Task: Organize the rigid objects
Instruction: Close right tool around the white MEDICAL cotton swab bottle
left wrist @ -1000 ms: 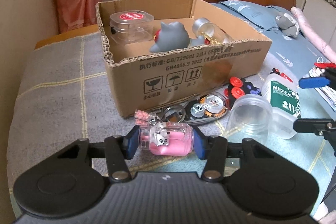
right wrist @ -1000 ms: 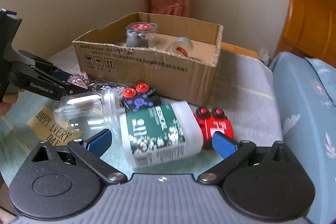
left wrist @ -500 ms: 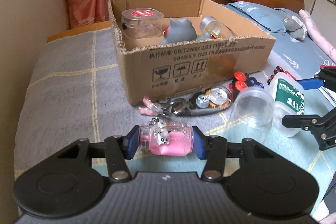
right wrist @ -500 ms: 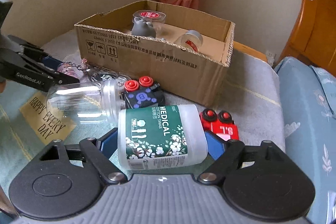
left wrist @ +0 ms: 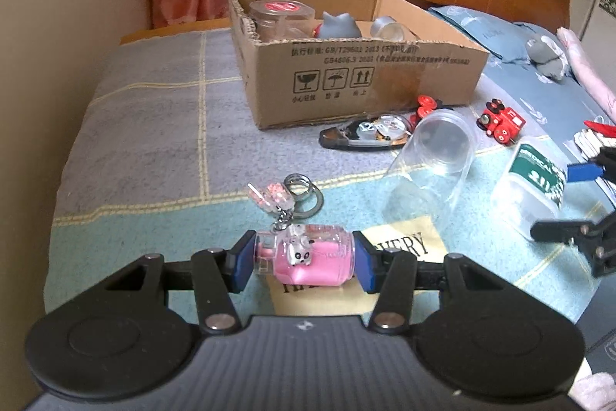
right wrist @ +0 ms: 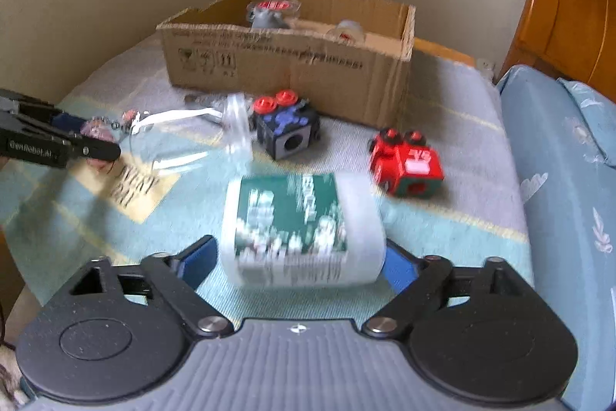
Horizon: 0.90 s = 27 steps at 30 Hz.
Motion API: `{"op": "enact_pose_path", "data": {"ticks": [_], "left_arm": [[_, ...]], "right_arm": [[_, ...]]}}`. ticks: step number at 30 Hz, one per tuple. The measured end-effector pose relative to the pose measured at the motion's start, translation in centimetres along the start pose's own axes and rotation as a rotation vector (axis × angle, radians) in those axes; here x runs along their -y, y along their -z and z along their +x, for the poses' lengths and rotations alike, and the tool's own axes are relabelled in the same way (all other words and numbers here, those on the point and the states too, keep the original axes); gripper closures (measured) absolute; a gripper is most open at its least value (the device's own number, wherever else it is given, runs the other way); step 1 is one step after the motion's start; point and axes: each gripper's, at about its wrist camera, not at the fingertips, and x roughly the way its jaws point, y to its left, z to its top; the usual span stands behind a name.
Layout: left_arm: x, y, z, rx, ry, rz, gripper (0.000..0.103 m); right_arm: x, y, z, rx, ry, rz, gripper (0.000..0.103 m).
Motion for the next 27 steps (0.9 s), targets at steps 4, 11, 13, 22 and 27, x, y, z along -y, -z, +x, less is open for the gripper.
{"op": "enact_pose_path", "data": {"ticks": [4,11,13,22,27], "left_arm": [[0.4,0.3,0.3,0.011,-0.026,0.021,0.039],[1.2,1.0,1.0,0.013,-0.056,0.049,0.007],[1.5,1.2,1.2,0.026,-0.061,0.063,0.002],[1.6,0.8,1.6,0.018,-0.064,0.063,0.001],[1.6,0.6,1.5,0.023,-0.054,0.070,0.011]], "right_arm": [[-0.3,0.5,0.9,-0.031,0.011,-0.011,0.001],[0.1,0.8,1.6,-0.045,-0.034,0.007,0.000],[0.1,1.0,1.5,-0.030,-0.034,0.008,0.000],[0.0,1.1,1.7,0.017,-0.023,0.017,0.000],[0.1,0.4,2.0,-0.004,-0.028,0.007,0.000]]}}
